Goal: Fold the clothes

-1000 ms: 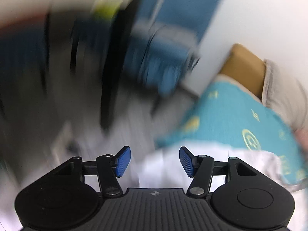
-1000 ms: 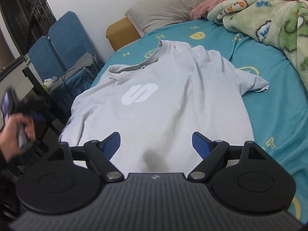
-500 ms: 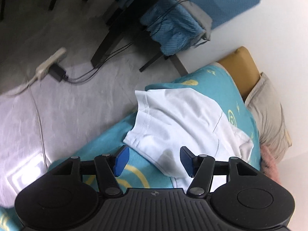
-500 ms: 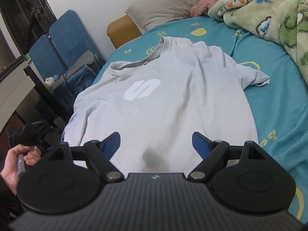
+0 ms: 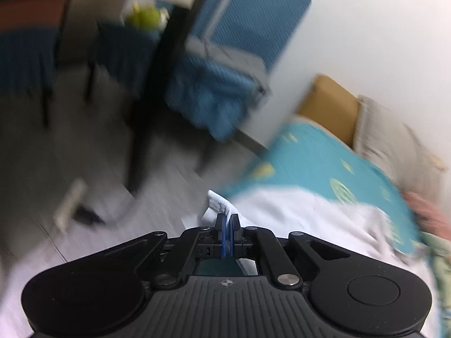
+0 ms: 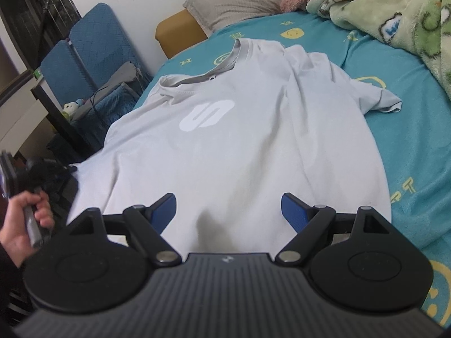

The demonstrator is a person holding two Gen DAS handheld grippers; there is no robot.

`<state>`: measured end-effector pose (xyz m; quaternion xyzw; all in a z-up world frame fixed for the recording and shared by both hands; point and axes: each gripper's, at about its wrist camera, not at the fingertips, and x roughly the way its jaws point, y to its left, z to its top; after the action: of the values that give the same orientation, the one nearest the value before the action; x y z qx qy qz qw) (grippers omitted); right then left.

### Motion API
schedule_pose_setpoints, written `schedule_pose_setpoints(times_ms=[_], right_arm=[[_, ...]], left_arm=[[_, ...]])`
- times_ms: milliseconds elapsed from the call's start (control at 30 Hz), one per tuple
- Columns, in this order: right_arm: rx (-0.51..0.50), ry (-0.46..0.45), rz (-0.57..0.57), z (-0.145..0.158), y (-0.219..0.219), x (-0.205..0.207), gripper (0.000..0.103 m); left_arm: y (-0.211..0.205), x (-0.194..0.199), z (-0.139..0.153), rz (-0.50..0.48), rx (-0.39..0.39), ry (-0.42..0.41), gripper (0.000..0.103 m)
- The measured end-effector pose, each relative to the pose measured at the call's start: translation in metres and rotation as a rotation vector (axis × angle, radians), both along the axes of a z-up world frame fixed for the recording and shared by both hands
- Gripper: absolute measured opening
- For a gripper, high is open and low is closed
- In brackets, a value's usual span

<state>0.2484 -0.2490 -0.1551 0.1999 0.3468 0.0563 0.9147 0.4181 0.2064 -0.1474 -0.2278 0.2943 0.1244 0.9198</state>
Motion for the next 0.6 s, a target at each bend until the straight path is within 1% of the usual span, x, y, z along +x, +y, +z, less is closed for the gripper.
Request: schedule_pose_setpoints(times_ms=[33,67,133,167,200,267,300,333,400,433,467,533,600], right_arm=[[-0.005,-0.005,-0.007,0.001,-0.002,0.0,0.083],[-0.01,-0.011,-0.015,0.002,-0.004,0.0,0.083],[-0.019,-0.026,-0.017,0.005,-0.004,-0.001,0.083],[-0.023,-0.034,-0.018,0.007,-0.004,-0.001,0.083],[-0.028,-0.042,-0.02,0.008,-0.005,-0.002,0.083],[-0.037,-0.057,-0.022,0.011,-0.005,-0.002,0.083],[-0.041,-0.065,-0.023,0.013,-0.005,-0.003,0.083],[-0.046,-0.073,-0.025,0.014,-0.006,-0.003,0.083],[-0.055,-0.088,-0.027,0.018,-0.006,-0.004,0.083],[-0.059,-0.096,-0.029,0.019,-0.006,-0.004,0.083],[-0.063,-0.104,-0.03,0.021,-0.007,-0.005,0.083],[-0.072,-0.12,-0.032,0.024,-0.007,-0.005,0.083],[-0.056,-0.13,-0.042,0.029,-0.011,-0.012,0.083]], left_arm=[[-0.002,0.008,0.001,0.028,0.056,0.012,0.003],[-0.005,0.017,-0.001,0.025,0.09,0.048,0.003],[-0.013,0.032,-0.005,0.003,0.163,0.121,0.004],[-0.019,0.035,-0.005,-0.017,0.205,0.144,0.004],[-0.023,0.033,-0.001,-0.035,0.226,0.144,0.009],[-0.031,0.024,0.008,-0.068,0.258,0.144,0.026],[-0.035,0.016,0.016,-0.089,0.271,0.147,0.046],[-0.039,0.005,0.025,-0.115,0.291,0.135,0.051],[-0.053,-0.023,0.042,-0.168,0.345,0.11,0.053],[-0.06,-0.039,0.053,-0.192,0.364,0.104,0.059],[-0.064,-0.057,0.064,-0.211,0.378,0.097,0.062],[-0.076,-0.098,0.085,-0.241,0.375,0.064,0.074],[-0.088,-0.143,0.104,-0.256,0.347,0.026,0.079]])
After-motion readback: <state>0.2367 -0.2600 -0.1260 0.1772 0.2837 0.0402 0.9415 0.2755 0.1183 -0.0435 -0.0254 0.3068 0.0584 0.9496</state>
